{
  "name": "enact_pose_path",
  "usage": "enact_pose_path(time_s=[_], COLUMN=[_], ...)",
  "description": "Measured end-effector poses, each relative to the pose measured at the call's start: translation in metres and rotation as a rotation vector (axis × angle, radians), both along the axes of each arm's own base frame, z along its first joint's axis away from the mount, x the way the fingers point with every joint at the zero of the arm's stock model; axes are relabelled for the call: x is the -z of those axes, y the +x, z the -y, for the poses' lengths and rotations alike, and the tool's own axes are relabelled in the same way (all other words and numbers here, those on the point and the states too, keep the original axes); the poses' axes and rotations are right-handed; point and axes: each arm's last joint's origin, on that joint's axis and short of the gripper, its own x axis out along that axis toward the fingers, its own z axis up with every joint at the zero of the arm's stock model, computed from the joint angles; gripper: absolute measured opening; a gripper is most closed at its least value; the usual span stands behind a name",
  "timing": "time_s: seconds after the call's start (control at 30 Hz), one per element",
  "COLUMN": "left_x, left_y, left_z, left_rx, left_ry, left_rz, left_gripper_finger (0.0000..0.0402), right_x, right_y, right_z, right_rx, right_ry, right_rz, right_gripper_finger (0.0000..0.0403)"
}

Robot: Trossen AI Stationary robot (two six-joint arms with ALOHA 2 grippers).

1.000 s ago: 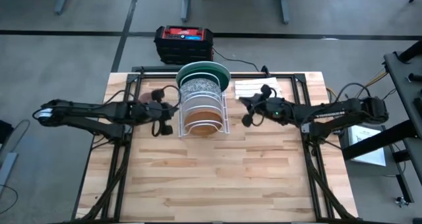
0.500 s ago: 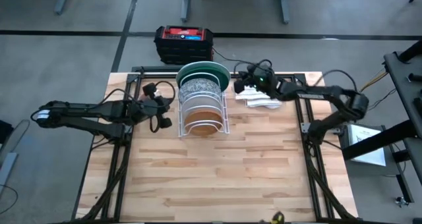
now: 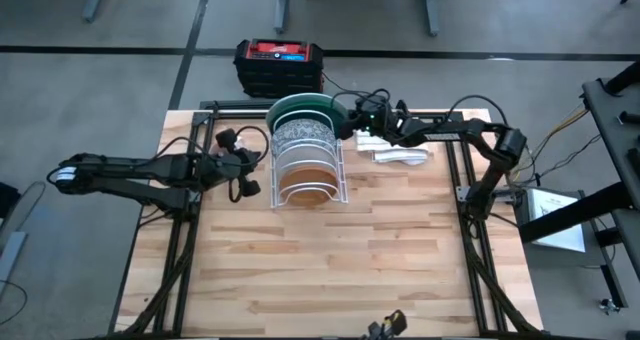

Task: Sort dishes
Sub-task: Adjust the plates in the dish rack

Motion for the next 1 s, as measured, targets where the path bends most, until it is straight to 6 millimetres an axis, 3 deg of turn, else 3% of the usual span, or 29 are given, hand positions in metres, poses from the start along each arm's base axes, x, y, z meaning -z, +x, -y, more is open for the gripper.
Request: enact_pose_path(time_s=[0.67, 0.9, 1.0], left_x=[0.002, 0.003, 0.001], left_y=[0.000, -0.001, 0.006], left_z=[0.000, 0.001, 0.007], left_rx=[-0.011, 0.004, 0.199], left_ry=[-0.013, -0.052, -0.170], left_rz=[0.007, 0.014, 0.073], left_gripper_finger=[0.0000, 0.0000, 0.0000], right_x=[-0.003, -0.011, -0.018], right_y=[0.008, -0.016, -0.027], right_z=[-0.009, -0.015, -0.026], right_rx=[-0.024, 0.157, 0.139], right_ry=[-0.025, -0.063, -0.046], right_rz=[-0.013, -0.268, -0.323], right_gripper_finger=[0.0000, 0.0000, 0.0000])
